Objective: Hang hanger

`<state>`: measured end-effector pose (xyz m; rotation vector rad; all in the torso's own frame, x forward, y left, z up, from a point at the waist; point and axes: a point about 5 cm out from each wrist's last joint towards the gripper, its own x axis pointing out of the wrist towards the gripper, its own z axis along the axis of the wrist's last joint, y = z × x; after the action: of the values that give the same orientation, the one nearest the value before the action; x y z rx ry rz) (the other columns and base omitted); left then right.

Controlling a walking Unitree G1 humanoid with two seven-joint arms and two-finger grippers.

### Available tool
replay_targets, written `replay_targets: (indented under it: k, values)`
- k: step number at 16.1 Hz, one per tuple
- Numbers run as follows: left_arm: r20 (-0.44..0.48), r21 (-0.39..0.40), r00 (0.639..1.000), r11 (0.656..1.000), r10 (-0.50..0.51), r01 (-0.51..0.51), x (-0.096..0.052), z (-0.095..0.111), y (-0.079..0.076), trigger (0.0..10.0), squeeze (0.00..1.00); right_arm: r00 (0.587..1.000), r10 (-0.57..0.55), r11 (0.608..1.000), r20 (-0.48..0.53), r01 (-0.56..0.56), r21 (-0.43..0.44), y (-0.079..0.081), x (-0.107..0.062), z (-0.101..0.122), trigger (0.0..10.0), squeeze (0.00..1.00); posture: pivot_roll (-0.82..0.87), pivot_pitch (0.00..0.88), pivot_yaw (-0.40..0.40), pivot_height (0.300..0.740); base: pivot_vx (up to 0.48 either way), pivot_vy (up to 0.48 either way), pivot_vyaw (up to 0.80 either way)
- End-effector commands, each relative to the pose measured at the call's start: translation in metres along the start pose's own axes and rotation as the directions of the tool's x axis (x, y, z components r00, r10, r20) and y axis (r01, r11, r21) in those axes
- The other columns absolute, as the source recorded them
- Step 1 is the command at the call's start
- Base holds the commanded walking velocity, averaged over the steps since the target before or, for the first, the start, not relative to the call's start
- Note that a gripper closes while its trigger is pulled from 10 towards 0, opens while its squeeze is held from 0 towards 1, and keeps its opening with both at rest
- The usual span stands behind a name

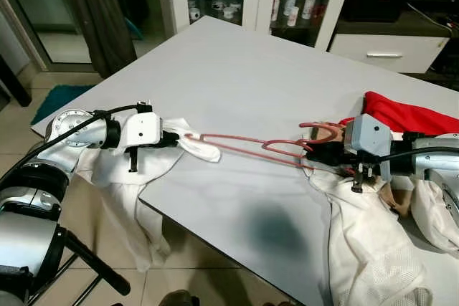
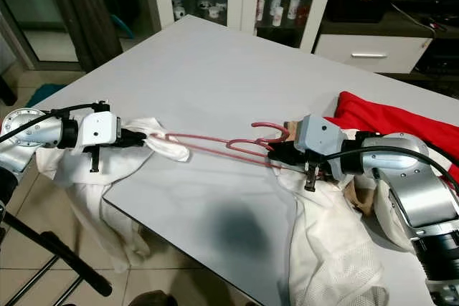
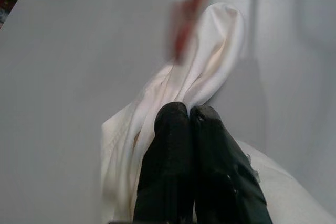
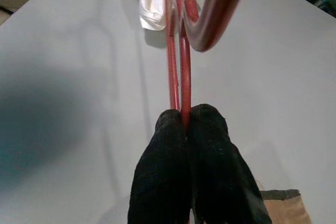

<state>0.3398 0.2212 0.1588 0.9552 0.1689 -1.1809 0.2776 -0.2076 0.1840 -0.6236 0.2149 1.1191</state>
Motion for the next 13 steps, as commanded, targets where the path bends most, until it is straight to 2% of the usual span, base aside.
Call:
replay_targets:
  k: [1, 5, 7, 13]
  values:
    - [-0.004, 0.05, 1.0, 0.998, -0.029, 0.029, 0.0, 0.005, 0.001, 0.0, 0.0, 1.0, -0.004, 1.0, -0.031, 0.003, -0.016, -0.002, 0.0, 0.0, 10.0, 0.0, -0.02, 0.02, 0.027, 0.74, 0.0, 0.0, 0.0]
    - [-0.011, 0.084, 0.999, 0.995, -0.044, 0.044, -0.004, 0.009, 0.006, 0.0, 0.0, 0.998, 0.063, 0.997, -0.024, -0.064, -0.043, 0.005, 0.008, 0.006, 10.0, 0.0, -0.02, 0.028, 0.033, 0.74, 0.0, 0.0, 0.0]
    - [-0.019, 0.113, 0.997, 0.991, -0.071, 0.073, -0.001, 0.013, 0.008, 0.0, 0.0, 0.996, 0.093, 0.994, -0.015, -0.094, -0.061, 0.007, 0.018, 0.01, 10.0, 0.0, -0.02, 0.022, 0.037, 0.74, 0.0, 0.0, 0.0]
    - [-0.023, 0.128, 0.997, 0.988, -0.08, 0.082, 0.0, 0.014, 0.009, 0.0, 0.0, 0.995, 0.101, 0.992, -0.021, -0.103, -0.076, 0.006, 0.02, 0.011, 10.0, 0.0, -0.02, 0.02, 0.037, 0.74, 0.0, 0.0, 0.0]
